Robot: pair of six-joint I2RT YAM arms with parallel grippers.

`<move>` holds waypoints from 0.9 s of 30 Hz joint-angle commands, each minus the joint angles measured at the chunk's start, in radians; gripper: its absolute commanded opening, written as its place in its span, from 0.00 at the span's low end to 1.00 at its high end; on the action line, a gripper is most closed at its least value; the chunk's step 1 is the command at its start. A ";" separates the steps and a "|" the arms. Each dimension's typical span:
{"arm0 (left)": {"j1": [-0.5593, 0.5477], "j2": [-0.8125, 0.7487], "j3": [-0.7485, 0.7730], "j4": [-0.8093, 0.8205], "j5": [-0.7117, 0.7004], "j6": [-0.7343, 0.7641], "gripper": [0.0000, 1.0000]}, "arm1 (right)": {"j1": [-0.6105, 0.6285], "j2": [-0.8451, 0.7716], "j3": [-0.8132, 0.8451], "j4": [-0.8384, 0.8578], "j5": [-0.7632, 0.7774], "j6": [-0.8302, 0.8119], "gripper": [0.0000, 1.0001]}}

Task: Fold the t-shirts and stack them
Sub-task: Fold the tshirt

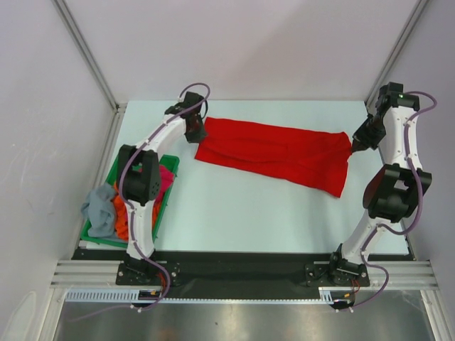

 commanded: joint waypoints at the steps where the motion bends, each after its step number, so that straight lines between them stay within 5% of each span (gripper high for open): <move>1: 0.015 0.016 0.059 0.022 -0.002 0.011 0.00 | -0.006 0.037 0.076 0.016 0.011 -0.032 0.00; 27: 0.058 0.179 0.262 0.045 0.085 -0.026 0.00 | -0.008 0.255 0.267 0.082 -0.041 -0.011 0.00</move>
